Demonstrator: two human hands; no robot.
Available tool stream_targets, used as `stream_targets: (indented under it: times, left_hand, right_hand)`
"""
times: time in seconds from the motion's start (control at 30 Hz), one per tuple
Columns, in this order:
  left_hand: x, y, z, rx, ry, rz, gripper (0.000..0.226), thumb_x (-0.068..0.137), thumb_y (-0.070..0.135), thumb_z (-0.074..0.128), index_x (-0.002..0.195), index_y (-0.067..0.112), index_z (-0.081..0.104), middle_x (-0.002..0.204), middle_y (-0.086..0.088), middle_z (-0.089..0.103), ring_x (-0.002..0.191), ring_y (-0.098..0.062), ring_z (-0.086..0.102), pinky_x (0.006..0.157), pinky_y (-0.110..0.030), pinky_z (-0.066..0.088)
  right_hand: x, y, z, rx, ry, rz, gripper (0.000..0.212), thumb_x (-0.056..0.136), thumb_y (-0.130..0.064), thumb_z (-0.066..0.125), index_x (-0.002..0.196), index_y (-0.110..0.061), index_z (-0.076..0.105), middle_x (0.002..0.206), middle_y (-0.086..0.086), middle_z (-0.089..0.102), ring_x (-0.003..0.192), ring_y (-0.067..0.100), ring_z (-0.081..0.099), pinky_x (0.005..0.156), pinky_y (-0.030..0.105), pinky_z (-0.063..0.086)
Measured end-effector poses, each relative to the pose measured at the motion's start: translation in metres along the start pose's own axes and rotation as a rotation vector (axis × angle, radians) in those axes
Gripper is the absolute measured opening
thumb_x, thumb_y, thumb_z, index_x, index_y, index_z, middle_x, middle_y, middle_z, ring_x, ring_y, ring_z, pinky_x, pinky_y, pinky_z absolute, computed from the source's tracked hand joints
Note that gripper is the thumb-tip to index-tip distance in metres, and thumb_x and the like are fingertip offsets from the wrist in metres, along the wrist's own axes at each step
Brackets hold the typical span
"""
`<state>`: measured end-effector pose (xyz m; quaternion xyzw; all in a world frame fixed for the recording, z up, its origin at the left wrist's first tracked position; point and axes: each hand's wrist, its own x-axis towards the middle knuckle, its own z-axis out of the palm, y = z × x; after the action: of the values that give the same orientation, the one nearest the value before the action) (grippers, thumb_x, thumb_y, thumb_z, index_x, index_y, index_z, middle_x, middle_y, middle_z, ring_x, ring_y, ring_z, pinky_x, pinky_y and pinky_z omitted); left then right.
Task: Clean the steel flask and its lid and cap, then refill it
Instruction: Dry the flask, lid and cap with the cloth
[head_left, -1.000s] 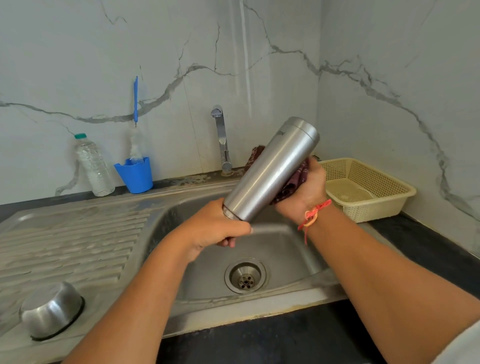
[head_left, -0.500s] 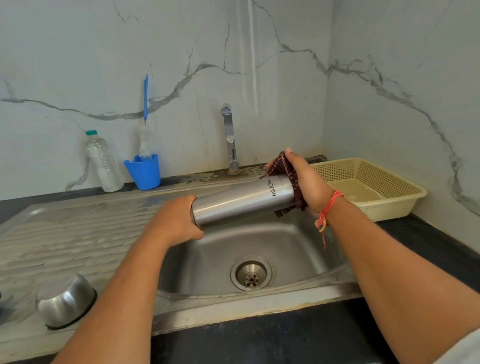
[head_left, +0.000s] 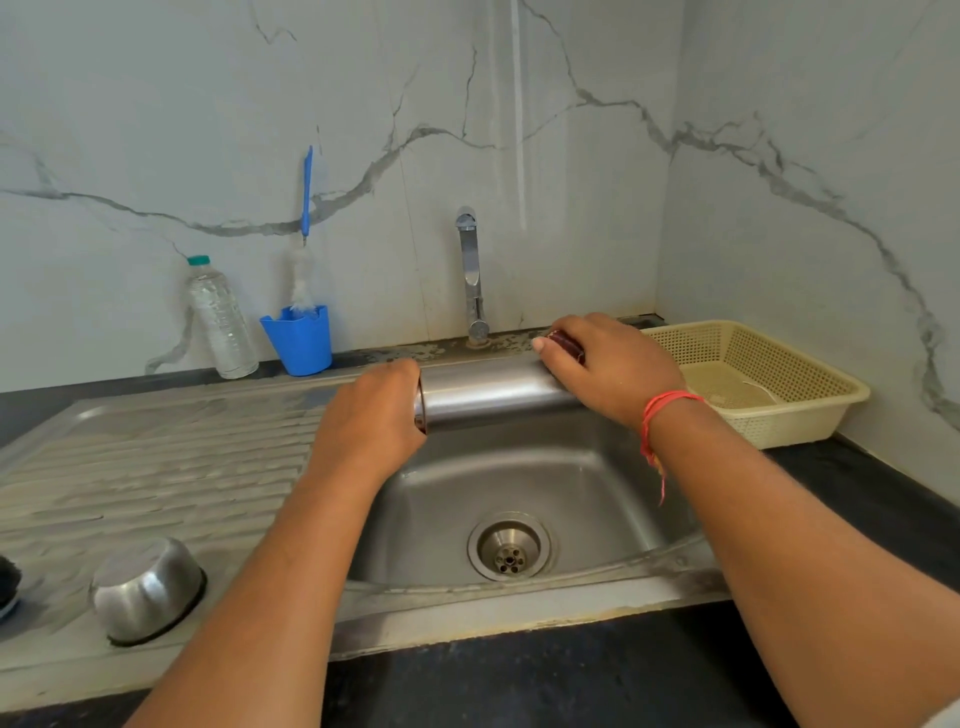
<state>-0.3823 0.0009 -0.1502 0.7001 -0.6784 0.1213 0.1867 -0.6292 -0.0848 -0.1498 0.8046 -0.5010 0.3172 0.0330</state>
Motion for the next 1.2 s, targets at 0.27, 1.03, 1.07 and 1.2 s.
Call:
stream_targets:
  times: [0.27, 1.03, 1.07, 1.2]
  left_hand:
    - [-0.002, 0.024, 0.015, -0.103, 0.041, 0.034, 0.034, 0.091, 0.022, 0.072, 0.121, 0.026, 0.056, 0.105, 0.001, 0.065, 0.087, -0.022, 0.061, 0.072, -0.034, 0.05]
    - [0.0, -0.009, 0.004, -0.281, 0.029, -0.095, 0.059, 0.071, 0.016, 0.086, 0.123, 0.02, 0.058, 0.1, 0.0, 0.062, 0.086, -0.019, 0.059, 0.067, -0.03, 0.045]
    - [-0.001, -0.006, 0.006, -0.285, -0.009, -0.097, 0.061, 0.071, 0.018, 0.086, 0.123, 0.022, 0.056, 0.099, 0.002, 0.06, 0.085, -0.016, 0.058, 0.064, -0.027, 0.043]
    - [-0.001, 0.013, 0.014, -0.306, -0.089, -0.081, 0.064, 0.07, 0.028, 0.086, 0.125, 0.027, 0.054, 0.096, 0.009, 0.06, 0.082, -0.009, 0.06, 0.065, -0.027, 0.049]
  right_hand:
    - [-0.016, -0.077, 0.028, -0.14, 0.07, -0.322, 0.057, 0.098, -0.061, 0.025, 0.123, -0.025, 0.061, 0.116, 0.001, 0.066, 0.106, 0.026, 0.061, 0.086, 0.04, 0.051]
    - [0.007, -0.021, 0.013, 1.934, 0.09, 0.602, 0.073, 0.096, -0.071, 0.035, 0.125, -0.012, 0.066, 0.118, 0.015, 0.073, 0.109, 0.034, 0.07, 0.091, 0.062, 0.054]
    - [0.008, -0.02, 0.017, 1.968, 0.117, 0.585, 0.074, 0.095, -0.072, 0.037, 0.13, -0.012, 0.064, 0.122, 0.015, 0.071, 0.111, 0.034, 0.069, 0.095, 0.061, 0.052]
    - [0.011, -0.017, 0.028, 2.007, 0.273, 0.57, 0.069, 0.094, -0.065, 0.051, 0.136, -0.01, 0.059, 0.128, 0.016, 0.068, 0.118, 0.031, 0.066, 0.105, 0.054, 0.049]
